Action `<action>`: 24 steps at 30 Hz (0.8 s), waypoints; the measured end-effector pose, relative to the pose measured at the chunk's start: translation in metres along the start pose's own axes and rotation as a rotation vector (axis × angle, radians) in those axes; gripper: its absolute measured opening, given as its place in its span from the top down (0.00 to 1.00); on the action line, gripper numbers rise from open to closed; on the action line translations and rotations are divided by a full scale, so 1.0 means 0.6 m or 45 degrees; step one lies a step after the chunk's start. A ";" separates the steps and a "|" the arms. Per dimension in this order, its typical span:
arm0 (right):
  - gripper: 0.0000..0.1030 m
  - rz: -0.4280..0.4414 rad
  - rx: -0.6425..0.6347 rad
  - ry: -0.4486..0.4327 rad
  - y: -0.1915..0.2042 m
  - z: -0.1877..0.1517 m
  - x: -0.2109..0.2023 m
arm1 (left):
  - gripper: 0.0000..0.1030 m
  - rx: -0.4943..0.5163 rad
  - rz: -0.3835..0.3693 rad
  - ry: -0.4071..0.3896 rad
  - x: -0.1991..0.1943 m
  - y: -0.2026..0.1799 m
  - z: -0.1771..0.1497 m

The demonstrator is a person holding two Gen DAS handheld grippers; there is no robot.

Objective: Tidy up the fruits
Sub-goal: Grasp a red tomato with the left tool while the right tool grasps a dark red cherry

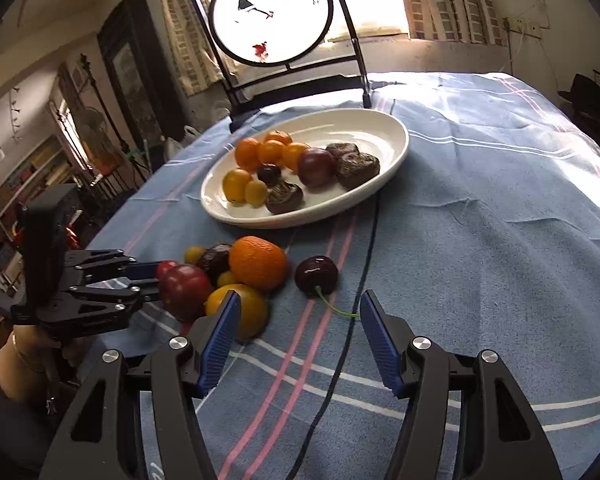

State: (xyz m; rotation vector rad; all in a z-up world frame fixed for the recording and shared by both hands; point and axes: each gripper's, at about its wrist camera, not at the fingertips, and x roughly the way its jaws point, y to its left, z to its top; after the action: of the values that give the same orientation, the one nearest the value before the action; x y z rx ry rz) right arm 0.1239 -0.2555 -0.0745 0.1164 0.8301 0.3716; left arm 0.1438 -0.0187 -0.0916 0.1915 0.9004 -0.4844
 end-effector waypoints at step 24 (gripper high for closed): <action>0.71 -0.135 -0.163 0.069 0.028 0.028 0.030 | 0.73 -0.112 -0.016 -0.292 -0.073 0.024 -0.020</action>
State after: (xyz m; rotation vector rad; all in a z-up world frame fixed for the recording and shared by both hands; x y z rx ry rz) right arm 0.1429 -0.2324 -0.0718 -0.0570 0.8599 0.3283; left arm 0.1191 0.0122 -0.0650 0.0489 0.6972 -0.4668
